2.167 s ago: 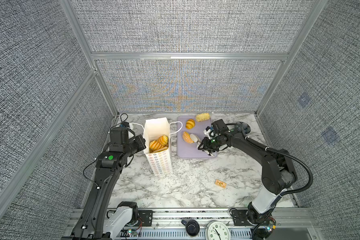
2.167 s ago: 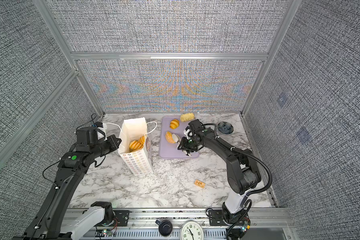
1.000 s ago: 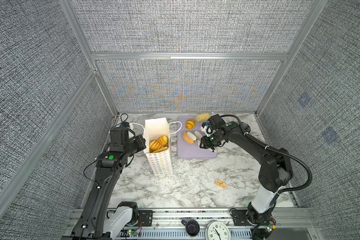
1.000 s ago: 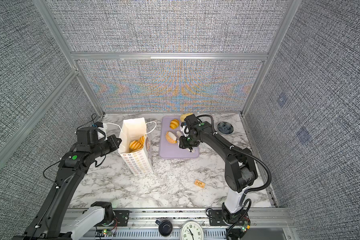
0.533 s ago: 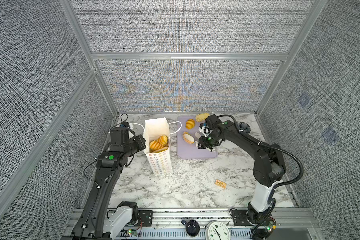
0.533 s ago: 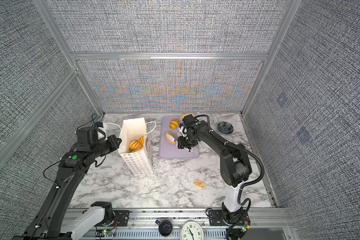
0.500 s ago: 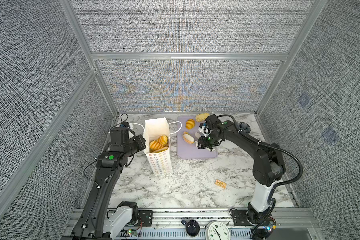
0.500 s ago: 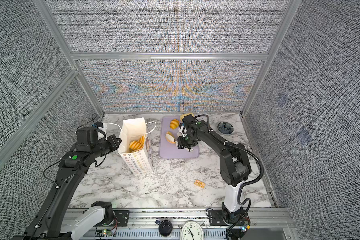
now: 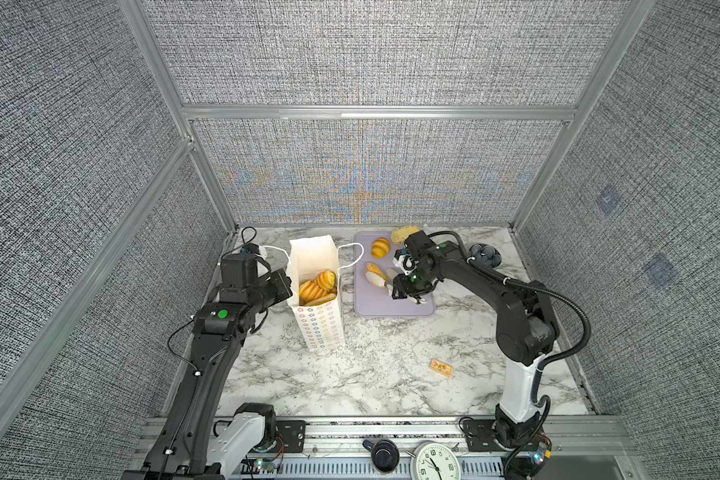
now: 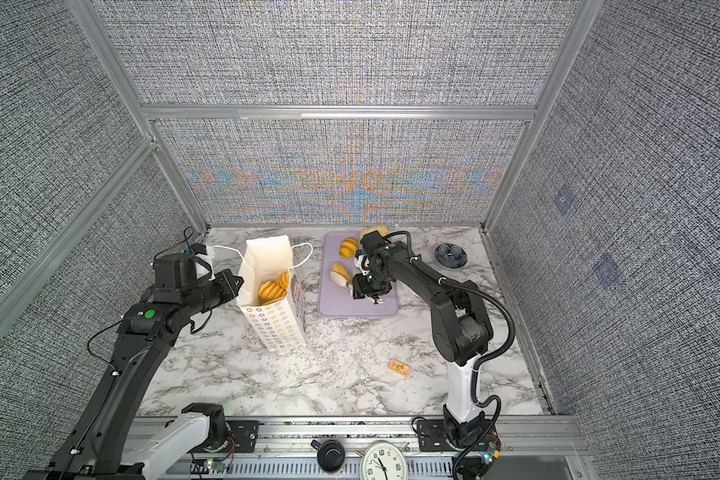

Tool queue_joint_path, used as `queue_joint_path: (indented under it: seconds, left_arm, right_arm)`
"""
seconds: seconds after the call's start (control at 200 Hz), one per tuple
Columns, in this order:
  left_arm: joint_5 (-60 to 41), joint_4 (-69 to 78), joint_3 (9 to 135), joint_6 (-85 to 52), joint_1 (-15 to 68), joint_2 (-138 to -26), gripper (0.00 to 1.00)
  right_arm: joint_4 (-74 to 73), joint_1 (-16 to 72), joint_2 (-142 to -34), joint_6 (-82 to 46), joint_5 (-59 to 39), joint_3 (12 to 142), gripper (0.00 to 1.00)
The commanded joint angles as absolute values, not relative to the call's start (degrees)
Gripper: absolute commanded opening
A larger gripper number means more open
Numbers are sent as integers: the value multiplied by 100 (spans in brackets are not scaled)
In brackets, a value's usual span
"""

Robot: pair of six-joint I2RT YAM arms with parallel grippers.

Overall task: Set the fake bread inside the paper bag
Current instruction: 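Lift the orange sugared bun with the tongs off the tray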

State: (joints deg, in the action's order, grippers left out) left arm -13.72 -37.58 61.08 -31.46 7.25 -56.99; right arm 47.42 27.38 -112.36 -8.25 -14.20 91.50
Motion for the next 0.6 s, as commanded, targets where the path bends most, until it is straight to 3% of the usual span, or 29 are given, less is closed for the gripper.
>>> queue_joint_path:
  seconds: [0.0,0.45,0.595]
  left_arm:
    - [-1435,-3762,6137,-3086,720,-5709,2]
    - [-1414,-3775,6157,-3085,720,-5710,2]
    - [-1415,-3776,6164,-3094,721,-5699,9]
  right_arm:
    - [4799,2747,-11274,-829,-1499,9219,55]
    - [4808,2751,-11207,-861,-1538,9157,40]
    - [4760,2743,-11086,-903,-1569,9040,37]
